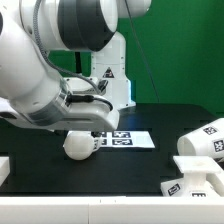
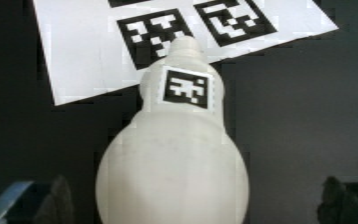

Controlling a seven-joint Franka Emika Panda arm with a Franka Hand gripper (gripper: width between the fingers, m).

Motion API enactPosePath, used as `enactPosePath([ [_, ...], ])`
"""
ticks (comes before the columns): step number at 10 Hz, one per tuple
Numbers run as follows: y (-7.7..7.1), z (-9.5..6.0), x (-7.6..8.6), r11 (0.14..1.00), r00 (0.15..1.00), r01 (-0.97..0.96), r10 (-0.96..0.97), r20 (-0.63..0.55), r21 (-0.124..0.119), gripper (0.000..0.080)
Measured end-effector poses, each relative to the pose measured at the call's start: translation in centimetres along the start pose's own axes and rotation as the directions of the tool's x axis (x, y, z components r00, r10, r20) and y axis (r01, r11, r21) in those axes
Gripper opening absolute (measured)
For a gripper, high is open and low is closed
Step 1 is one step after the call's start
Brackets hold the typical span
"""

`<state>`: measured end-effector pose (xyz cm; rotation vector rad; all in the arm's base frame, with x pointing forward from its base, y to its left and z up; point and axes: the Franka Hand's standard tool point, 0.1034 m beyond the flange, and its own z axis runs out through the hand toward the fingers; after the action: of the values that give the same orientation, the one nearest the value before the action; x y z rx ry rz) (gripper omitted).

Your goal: Assemble lamp

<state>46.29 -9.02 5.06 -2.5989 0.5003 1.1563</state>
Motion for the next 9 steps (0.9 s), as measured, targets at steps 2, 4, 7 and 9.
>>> enactPosePath([
  [2,0.6,1.4,0.3,1.0,1.0,-0.013,0.013,0.026,0.005,0.0698],
  [4,1.0,2.6,0.4,1.0,0.997,-0.026,0.025,0.075,0.012,0.0698],
  [7,1.0,3.7,0.5,0.999,0.994,-0.033,0.032,0.1,0.011,0.0698],
  [9,0.7,3.7,0.4,1.0,0.995,-0.021,0.021,0.097,0.004,0.0698],
])
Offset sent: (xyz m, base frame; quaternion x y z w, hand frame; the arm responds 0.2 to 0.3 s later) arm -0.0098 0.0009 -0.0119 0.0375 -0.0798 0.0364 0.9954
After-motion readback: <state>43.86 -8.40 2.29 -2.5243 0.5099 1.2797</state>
